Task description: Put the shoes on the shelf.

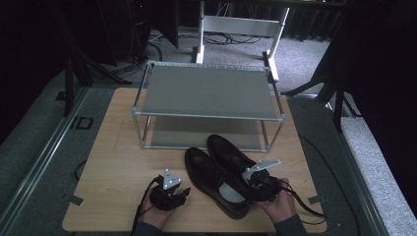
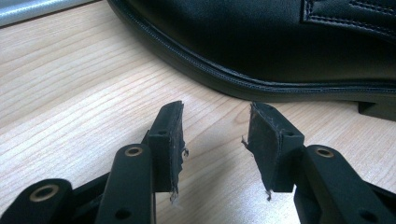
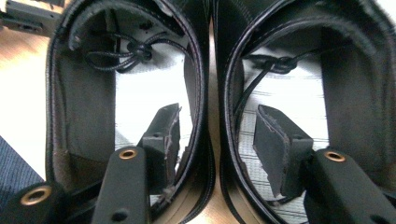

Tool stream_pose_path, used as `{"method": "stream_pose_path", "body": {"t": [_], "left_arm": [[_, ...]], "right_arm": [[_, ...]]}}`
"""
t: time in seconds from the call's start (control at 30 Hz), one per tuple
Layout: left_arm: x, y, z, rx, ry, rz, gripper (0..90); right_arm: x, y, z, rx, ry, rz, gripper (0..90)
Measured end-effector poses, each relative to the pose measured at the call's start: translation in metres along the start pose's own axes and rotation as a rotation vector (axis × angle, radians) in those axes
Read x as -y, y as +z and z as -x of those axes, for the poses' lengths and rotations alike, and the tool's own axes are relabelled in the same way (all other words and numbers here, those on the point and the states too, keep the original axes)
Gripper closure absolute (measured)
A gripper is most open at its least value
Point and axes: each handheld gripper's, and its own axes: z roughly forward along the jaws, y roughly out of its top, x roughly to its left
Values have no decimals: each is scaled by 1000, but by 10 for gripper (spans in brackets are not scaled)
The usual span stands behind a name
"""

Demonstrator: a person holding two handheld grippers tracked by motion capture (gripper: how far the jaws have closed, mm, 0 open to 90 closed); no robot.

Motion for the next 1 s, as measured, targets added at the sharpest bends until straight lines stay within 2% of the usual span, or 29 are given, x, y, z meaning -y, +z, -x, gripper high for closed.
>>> {"method": "stream_pose_path", "body": {"t": [0.07,0.13,0.3,0.47,0.57,0.67,1.0], "left_arm": [[0,0,0,0,-1,-1,560],[0,1,1,0,1,-3,559],[0,1,1,1,1,-3,560],[0,0,1,1,1,-2,559],[0,0,1,0,-2,0,560],[0,0,1,0,-1,-1,559],[1,1,-1,-3,-6,-2,558]], "right_arm": [[0,4,-3,27,-20,-32,536],[0,5,-3,-3,-12,-46,610],[-1,9,1,-12,23,-50,711],[-1,9,2,-15,25,-42,761],[1,9,2,-21,33,-24,784],[-1,8,0,-9,8,-33,797],[0,7,2,4,2,-6,807]]}}
